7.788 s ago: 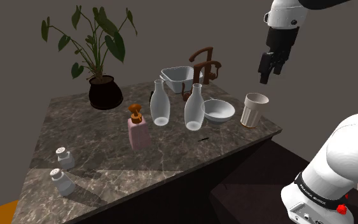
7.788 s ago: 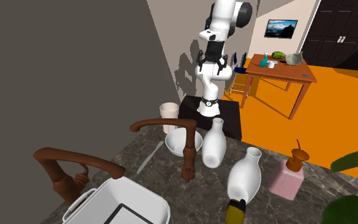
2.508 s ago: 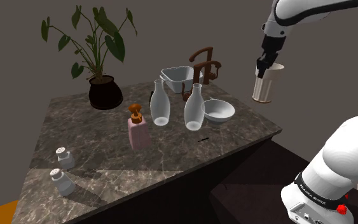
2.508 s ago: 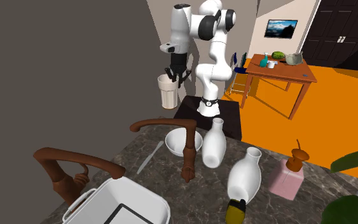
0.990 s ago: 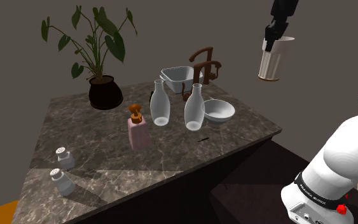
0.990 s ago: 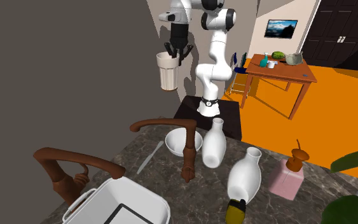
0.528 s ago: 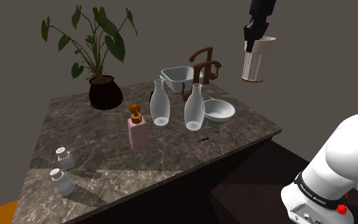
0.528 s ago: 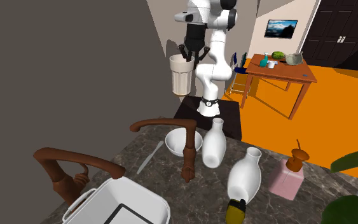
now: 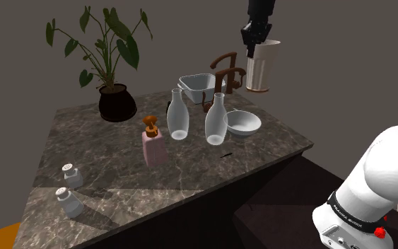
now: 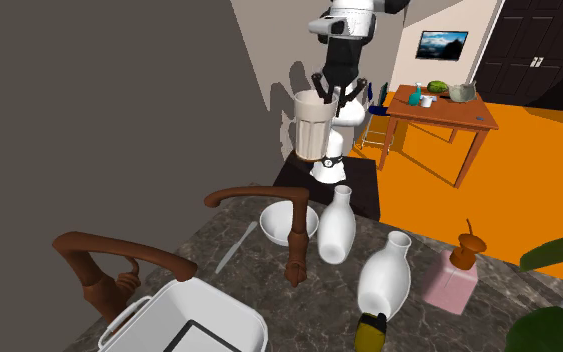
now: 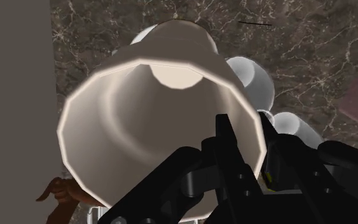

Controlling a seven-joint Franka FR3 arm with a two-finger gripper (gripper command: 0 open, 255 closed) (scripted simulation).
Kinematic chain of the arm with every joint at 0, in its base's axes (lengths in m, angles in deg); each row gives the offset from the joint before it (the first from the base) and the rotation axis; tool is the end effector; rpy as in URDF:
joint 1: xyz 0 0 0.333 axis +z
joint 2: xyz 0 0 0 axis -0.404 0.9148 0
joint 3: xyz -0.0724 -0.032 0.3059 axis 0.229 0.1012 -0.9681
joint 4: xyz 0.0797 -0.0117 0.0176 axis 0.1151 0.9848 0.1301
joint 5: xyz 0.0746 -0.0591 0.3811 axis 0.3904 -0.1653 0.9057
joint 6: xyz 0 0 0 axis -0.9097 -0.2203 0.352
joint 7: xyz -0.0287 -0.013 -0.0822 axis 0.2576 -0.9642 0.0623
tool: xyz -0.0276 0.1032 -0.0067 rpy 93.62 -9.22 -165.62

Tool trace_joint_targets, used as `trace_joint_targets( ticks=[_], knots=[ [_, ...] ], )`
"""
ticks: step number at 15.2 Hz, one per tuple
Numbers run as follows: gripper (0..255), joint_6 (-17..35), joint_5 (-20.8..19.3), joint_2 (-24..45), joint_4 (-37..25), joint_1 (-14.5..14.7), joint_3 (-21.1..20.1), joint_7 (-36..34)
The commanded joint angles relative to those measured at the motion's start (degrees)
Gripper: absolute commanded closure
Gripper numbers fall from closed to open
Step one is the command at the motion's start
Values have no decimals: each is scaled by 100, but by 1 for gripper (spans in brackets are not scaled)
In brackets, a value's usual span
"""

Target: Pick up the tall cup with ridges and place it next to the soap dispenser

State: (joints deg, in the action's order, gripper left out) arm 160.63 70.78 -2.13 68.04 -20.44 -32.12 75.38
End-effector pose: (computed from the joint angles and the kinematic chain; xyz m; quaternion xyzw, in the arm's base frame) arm 0.4587 0.0285 0.6510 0.9995 0.0076 0.0123 0.0292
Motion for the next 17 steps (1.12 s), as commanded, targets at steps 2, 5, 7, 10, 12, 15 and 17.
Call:
trace_joint_targets(
  ticks=[2, 5, 7, 10, 12, 15, 17],
  knots=[
    [255, -2, 43, 385, -370, 131, -243, -377],
    [255, -57, 47, 819, -839, 265, -468, -736],
    [255, -113, 26, 1137, -1198, 363, -608, -973],
    [255, -235, -40, 1661, -1818, 524, -805, -1324],
    [255, -348, -110, 2048, -2297, 647, -925, -1553],
    [255, -584, -254, 2701, -3151, 872, -1080, -1882],
    [255, -846, -401, 3292, -3974, 1089, -1174, -2115]
  ],
)
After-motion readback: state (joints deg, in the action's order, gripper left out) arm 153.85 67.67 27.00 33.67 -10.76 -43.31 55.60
